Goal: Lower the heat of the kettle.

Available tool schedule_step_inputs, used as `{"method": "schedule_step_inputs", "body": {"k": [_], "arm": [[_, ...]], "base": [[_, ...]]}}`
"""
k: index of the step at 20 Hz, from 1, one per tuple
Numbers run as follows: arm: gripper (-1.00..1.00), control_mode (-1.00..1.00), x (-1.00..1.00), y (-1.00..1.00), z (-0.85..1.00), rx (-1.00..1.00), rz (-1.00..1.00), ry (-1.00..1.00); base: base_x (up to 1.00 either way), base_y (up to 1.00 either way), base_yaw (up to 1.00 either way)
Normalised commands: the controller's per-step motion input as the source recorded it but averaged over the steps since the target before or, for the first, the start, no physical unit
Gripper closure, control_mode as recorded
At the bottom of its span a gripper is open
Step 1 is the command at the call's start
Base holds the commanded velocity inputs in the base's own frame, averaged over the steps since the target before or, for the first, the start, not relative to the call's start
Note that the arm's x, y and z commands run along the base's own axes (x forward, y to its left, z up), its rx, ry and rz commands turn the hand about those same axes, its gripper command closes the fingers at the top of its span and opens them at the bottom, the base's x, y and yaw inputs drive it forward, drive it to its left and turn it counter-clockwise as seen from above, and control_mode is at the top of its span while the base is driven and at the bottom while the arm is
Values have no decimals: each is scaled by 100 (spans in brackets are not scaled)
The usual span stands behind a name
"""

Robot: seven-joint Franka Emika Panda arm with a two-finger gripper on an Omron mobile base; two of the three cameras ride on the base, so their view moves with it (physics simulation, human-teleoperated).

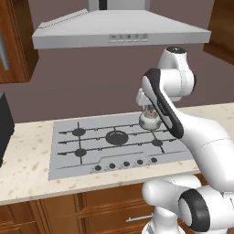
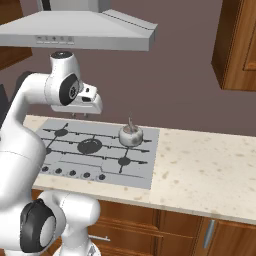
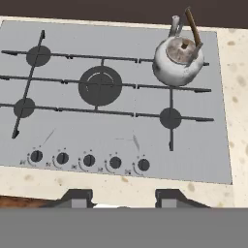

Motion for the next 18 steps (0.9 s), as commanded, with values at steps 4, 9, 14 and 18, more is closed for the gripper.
{"method": "schedule_step_inputs", "body": {"k": [4, 9, 14, 18], "arm": [[-100, -100, -12, 0, 0, 0, 1, -2], [-100, -100, -24, 0, -14, 0, 1, -6], [-100, -100, -35, 0, -54, 0, 11, -8], [-100, -100, -8, 0, -66, -8, 19, -1]], "base": [[0, 0, 0], [0, 0, 0], [0, 0, 0], [0, 0, 0]]}}
